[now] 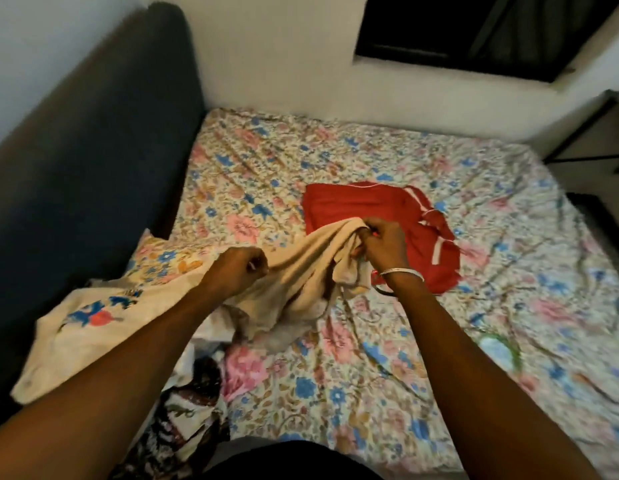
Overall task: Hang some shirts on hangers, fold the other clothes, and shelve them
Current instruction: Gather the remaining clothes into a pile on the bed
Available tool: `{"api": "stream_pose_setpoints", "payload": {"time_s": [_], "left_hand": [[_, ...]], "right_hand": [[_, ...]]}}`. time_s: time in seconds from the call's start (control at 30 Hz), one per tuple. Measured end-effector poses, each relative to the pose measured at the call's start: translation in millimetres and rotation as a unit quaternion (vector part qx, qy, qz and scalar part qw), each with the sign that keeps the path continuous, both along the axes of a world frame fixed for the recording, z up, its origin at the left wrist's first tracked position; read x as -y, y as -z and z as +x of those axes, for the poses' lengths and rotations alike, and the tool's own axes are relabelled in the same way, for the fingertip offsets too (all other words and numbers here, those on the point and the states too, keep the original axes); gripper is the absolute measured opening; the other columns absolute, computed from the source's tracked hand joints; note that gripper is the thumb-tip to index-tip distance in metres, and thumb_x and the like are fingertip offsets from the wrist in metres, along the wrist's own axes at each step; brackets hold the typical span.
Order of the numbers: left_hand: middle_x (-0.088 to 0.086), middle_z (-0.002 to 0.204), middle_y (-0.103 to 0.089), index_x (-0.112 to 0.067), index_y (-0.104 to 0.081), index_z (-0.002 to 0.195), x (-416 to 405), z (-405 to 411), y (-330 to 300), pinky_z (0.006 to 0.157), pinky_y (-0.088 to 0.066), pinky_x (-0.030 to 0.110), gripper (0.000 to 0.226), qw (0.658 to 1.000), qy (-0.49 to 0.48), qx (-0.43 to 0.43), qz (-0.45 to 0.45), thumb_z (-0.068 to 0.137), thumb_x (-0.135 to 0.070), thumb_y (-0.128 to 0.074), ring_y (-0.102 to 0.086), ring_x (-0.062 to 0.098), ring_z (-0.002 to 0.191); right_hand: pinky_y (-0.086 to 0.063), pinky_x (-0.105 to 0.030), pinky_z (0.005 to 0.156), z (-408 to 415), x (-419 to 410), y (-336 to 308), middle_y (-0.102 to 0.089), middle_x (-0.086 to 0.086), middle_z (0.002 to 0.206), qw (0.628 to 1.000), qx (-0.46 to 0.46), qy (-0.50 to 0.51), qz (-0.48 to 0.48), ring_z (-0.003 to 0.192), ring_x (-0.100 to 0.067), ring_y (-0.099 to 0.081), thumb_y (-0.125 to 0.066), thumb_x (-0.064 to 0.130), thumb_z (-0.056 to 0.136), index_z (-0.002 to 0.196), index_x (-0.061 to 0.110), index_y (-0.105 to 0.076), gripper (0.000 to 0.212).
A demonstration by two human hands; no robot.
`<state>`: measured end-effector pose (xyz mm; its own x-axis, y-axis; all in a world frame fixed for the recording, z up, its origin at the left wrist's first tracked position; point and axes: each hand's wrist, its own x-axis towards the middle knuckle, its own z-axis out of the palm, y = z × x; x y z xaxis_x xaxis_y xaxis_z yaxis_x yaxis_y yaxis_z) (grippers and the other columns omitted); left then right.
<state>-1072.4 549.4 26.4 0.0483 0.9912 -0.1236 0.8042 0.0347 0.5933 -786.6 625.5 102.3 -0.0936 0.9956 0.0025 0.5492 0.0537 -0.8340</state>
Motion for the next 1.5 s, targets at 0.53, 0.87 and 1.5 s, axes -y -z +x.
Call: {"api": "stream_pose_setpoints", "payload": {"time_s": [0.53,0.87,1.5], "left_hand": [[-0.003,0.061,-0.066,-0.015,-0.076,0.074,-208,251,-100,0.056,-0.048,0.021,0.025,0.91,-0.209,0.311,0.176,0.096,-0.02,-0.065,-0.059,-0.003,0.053],[0.005,0.081,-0.074,-0.014,-0.078,0.094,-208,232,-75,0.062,-0.037,0.023,0.023,0.966,-0.125,0.079,0.21,0.096,-0.031,-0.063,-0.067,0.018,0.073],[0.01,0.114,-0.07,-0.011,-0.076,0.096,276,-84,124,0.089,-0.05,0.034,0.015,0.908,-0.416,-0.049,-0.015,0.089,-0.015,-0.064,-0.065,0.026,0.104]], "right_hand": [[-0.062,-0.039,0.078,189,-169,-126,-0.077,-0.007,0.091,0.966,-0.071,0.18,0.17,0.082,-0.022,-0.073,-0.057,0.018,0.088,0.09,0.018,-0.079,0.023],[-0.044,-0.03,0.086,150,-177,-30,-0.069,-0.021,0.117,0.983,0.002,0.144,0.112,0.108,-0.032,-0.064,-0.05,-0.002,0.089,0.116,0.006,-0.069,0.034],[-0.058,-0.039,0.08,-188,144,203,-0.073,-0.003,0.081,0.922,0.095,-0.312,-0.211,0.083,-0.024,-0.071,-0.073,0.002,0.079,0.083,0.022,-0.073,0.02]]}}
